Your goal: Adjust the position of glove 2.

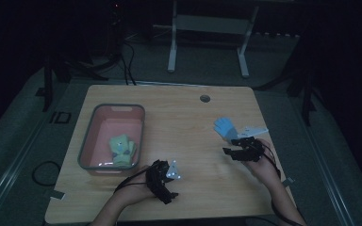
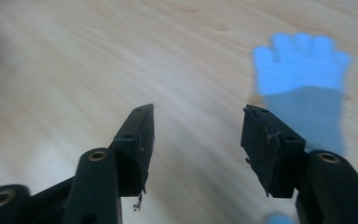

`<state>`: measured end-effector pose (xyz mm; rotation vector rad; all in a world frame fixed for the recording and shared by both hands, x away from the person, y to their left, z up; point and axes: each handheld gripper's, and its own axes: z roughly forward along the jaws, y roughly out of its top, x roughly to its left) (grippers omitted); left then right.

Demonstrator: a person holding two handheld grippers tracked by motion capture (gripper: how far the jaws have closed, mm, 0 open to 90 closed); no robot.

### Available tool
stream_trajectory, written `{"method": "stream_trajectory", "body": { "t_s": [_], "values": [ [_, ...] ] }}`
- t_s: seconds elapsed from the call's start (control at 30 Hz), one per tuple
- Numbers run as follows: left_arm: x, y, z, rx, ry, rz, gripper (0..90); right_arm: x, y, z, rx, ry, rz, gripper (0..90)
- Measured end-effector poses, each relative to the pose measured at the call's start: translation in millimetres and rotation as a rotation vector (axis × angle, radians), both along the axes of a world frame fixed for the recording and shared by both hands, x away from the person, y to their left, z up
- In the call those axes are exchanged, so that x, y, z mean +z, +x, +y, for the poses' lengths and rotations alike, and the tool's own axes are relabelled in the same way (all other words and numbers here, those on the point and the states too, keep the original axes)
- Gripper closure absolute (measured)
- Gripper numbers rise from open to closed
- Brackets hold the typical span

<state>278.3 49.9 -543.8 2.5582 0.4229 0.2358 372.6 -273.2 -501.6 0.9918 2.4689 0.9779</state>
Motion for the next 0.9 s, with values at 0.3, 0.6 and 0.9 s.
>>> {"method": "stream_trajectory", "body": {
  "t_s": [0.3,0.6,0.9],
  "values": [
    [-7.7,-0.8,1.7,-0.007,-0.013,0.007,10.3,9.7,48.1,-9.4,-0.061,0.029,-0.021,49.7],
    [-9.3,-1.5,4.1,0.003,-0.035,0.020,10.1,2.0,86.8,-13.8,-0.102,-0.027,0.002,52.7],
    [-8.3,2.2,12.1,0.031,-0.086,0.011,10.2,-26.0,106.3,-10.8,-0.099,-0.037,0.062,56.0]
  ]
}}
